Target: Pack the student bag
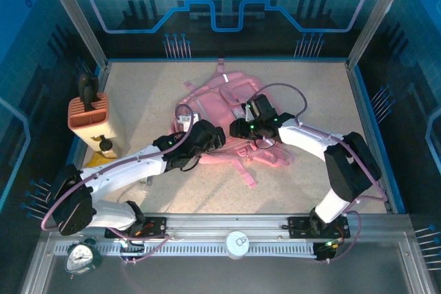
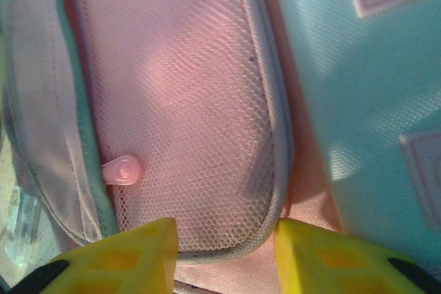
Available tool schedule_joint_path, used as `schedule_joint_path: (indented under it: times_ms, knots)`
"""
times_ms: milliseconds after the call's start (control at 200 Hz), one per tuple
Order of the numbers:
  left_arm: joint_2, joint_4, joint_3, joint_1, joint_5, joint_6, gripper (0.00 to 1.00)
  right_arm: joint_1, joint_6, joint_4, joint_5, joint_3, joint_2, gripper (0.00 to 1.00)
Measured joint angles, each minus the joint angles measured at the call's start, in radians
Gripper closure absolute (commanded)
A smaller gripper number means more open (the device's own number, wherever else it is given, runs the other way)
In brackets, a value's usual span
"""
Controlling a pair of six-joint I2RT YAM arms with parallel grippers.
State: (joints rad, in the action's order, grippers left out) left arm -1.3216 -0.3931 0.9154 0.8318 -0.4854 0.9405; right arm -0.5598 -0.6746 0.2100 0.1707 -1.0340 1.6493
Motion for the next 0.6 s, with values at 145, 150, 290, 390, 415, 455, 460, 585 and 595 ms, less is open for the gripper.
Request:
schedule_joint_path:
  times_ms: [145,150,290,390,415,455,460,585,595]
  knots:
    - [-0.002,-0.010,0.000,0.000,-0.001,0.002,0.01,0.003,-0.017,-0.004,-0.005,0.000,0.012,0.67]
    - [-0.002,-0.010,0.000,0.000,-0.001,0.002,0.01,0.003,-0.018,-0.005,-0.005,0.000,0.012,0.67]
    - [-0.003,-0.014,0.000,0.000,-0.005,0.002,0.01,0.004,-0.023,-0.014,-0.006,0.000,0.012,0.56]
    - [-0.013,-0.024,0.000,0.000,-0.009,0.003,0.01,0.004,-0.029,-0.037,-0.013,0.013,0.009,0.55]
    - [-0.015,-0.025,0.000,0.000,-0.009,0.004,0.01,0.004,-0.030,-0.045,-0.014,0.020,0.006,0.56]
    - [-0.020,-0.026,0.000,0.001,-0.009,0.005,0.01,0.004,-0.030,-0.047,-0.016,0.028,0.004,0.58]
    - [-0.021,-0.026,0.000,0.001,-0.009,0.006,0.01,0.004,-0.031,-0.048,-0.016,0.028,0.003,0.58]
    - [-0.033,-0.026,0.000,0.001,-0.011,0.007,0.01,0.004,-0.035,-0.055,-0.020,0.032,0.005,0.66]
    - [-0.034,-0.027,0.000,0.001,-0.012,0.007,0.01,0.005,-0.036,-0.056,-0.020,0.032,0.006,0.66]
